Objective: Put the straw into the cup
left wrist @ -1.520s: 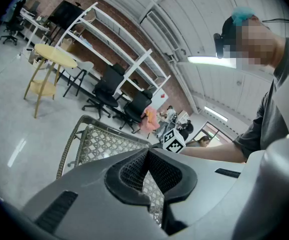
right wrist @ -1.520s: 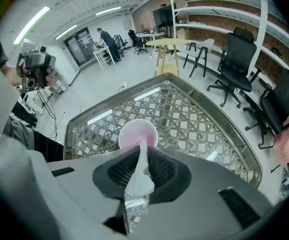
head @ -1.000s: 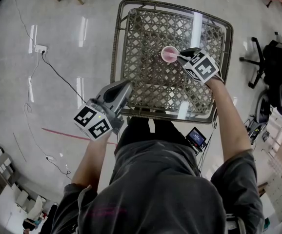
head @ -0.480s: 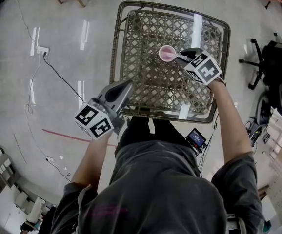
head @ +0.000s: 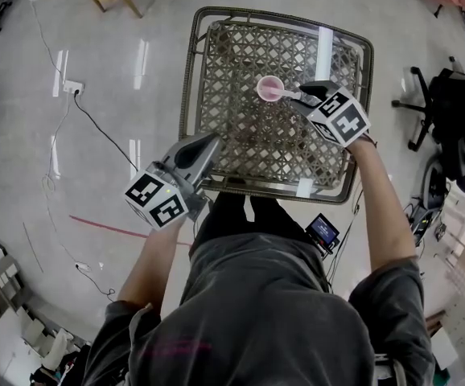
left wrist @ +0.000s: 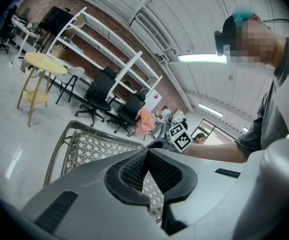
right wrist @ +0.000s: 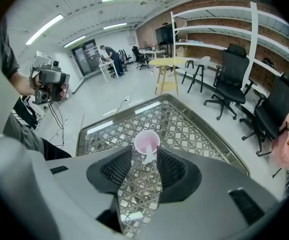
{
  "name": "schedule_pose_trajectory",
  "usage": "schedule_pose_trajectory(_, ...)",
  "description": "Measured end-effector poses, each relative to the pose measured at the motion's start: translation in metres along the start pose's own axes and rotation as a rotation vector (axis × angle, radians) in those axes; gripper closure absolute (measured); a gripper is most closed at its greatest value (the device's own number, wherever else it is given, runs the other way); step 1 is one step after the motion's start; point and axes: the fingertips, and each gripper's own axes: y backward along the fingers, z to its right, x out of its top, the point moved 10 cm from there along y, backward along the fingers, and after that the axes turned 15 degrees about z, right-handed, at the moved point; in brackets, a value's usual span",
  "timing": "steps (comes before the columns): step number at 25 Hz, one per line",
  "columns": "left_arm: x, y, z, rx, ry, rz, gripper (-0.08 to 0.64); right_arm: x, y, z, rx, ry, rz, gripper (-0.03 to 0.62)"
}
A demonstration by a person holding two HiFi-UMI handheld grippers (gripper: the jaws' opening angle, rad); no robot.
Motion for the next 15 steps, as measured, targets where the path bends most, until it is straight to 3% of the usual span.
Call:
schedule_pose_trajectory(6, -0.002, -0.001, 0.009, -0.014, -0.022, 0.001, 0.549, 0.005, 0.016, -0.009, 0.038, -0.034, 0.073, 0.433)
schedule_pose_trajectory(15, 0.002, -0.002, 0.027, -0.036, -0.055, 0.004, 0.549, 0.022, 0.059, -0.032, 0.027, -0.062, 0.211, 0.433)
